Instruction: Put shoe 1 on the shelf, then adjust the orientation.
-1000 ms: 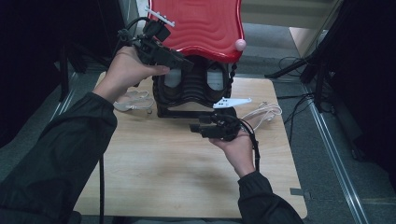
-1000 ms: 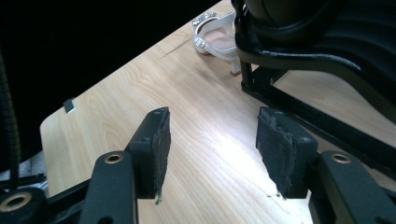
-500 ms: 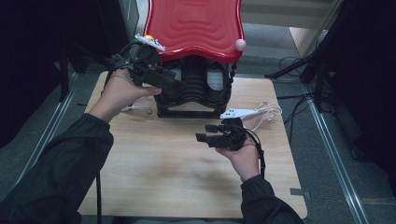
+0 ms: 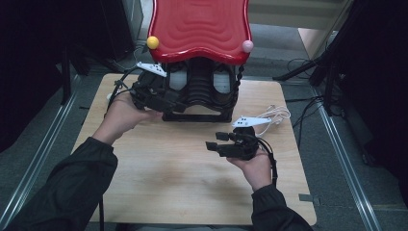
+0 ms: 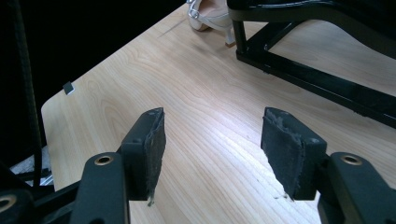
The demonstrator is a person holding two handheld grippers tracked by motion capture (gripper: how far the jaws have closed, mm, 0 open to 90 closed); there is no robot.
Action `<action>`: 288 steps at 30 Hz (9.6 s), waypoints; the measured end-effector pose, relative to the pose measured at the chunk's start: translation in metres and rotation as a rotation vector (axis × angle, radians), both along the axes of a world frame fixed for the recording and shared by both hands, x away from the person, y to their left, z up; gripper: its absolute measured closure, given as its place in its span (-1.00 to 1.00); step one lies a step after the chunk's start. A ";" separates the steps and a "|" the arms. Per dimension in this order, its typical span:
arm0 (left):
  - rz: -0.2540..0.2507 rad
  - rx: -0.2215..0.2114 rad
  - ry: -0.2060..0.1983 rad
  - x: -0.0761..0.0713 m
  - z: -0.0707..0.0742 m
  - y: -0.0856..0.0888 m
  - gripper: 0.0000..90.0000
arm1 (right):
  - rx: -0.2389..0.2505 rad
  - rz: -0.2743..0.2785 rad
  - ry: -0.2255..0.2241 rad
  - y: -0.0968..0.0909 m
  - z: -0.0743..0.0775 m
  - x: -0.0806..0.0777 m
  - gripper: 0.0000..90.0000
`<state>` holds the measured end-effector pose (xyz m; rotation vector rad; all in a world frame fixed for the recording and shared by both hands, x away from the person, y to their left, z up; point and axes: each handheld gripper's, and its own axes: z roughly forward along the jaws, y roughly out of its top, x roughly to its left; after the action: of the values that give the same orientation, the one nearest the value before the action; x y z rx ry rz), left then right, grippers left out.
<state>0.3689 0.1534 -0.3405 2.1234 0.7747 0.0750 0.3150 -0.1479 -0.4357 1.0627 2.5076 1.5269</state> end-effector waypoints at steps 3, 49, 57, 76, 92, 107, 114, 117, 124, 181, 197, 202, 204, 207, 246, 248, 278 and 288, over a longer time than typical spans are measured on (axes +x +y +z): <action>0.011 -0.003 0.016 -0.002 -0.012 0.004 -0.14 | 0.000 -0.007 0.001 -0.003 -0.001 -0.002 -0.09; 0.246 -0.027 0.096 -0.023 -0.096 0.104 0.95 | -0.023 -0.025 0.016 -0.019 -0.019 0.004 -0.10; 0.297 -0.007 0.094 0.004 -0.094 0.119 1.00 | -0.023 -0.031 0.017 -0.018 -0.022 0.001 -0.10; 0.387 0.024 0.117 0.074 -0.089 0.127 1.00 | -0.036 -0.028 0.028 -0.019 -0.026 -0.004 -0.10; 0.435 0.053 0.187 0.085 -0.132 0.123 1.00 | -0.035 -0.058 0.046 -0.029 -0.031 -0.011 -0.10; 0.477 0.051 0.215 0.078 -0.142 0.140 0.99 | -0.031 -0.052 0.047 -0.028 -0.031 -0.010 -0.10; 0.481 0.085 0.222 0.076 -0.143 0.149 0.99 | -0.024 -0.051 0.044 -0.027 -0.030 -0.009 -0.11; 0.494 0.093 0.221 0.075 -0.142 0.152 0.99 | -0.021 -0.051 0.043 -0.027 -0.030 -0.009 -0.11; 0.510 0.123 0.234 0.074 -0.142 0.165 0.99 | -0.025 -0.050 0.048 -0.026 -0.031 -0.009 -0.10; 0.731 0.061 0.282 0.072 -0.151 0.187 0.93 | -0.036 -0.069 0.052 -0.028 -0.034 -0.009 -0.11; 0.664 0.041 0.259 0.042 -0.122 0.182 0.93 | -0.024 -0.055 0.039 -0.025 -0.031 -0.002 -0.11; 0.644 0.042 0.268 0.028 -0.117 0.180 0.93 | -0.020 -0.042 0.036 -0.021 -0.028 0.002 -0.11; 0.634 0.035 0.280 0.019 -0.116 0.179 0.93 | -0.028 -0.034 0.031 -0.017 -0.028 0.004 -0.11; 0.623 0.028 0.287 0.012 -0.116 0.178 0.93 | -0.035 -0.030 0.026 -0.015 -0.028 0.006 -0.11; 0.398 -0.059 0.303 -0.064 -0.116 0.094 0.92 | -0.045 -0.003 0.022 -0.001 -0.028 0.017 -0.11; 0.365 -0.066 0.310 -0.061 -0.116 0.085 0.92 | -0.048 -0.008 0.018 -0.003 -0.028 0.015 -0.11; 0.199 -0.031 0.361 -0.027 -0.149 -0.008 0.90 | -0.082 -0.092 0.034 -0.026 -0.039 -0.011 -0.11; 0.219 0.011 0.329 -0.025 -0.153 -0.003 0.80 | -0.100 -0.088 0.036 -0.019 -0.046 -0.007 -0.08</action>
<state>0.3438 0.1503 -0.4930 2.0794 1.2013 -0.1583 0.3077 -0.1671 -0.4822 1.1785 2.4940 1.3566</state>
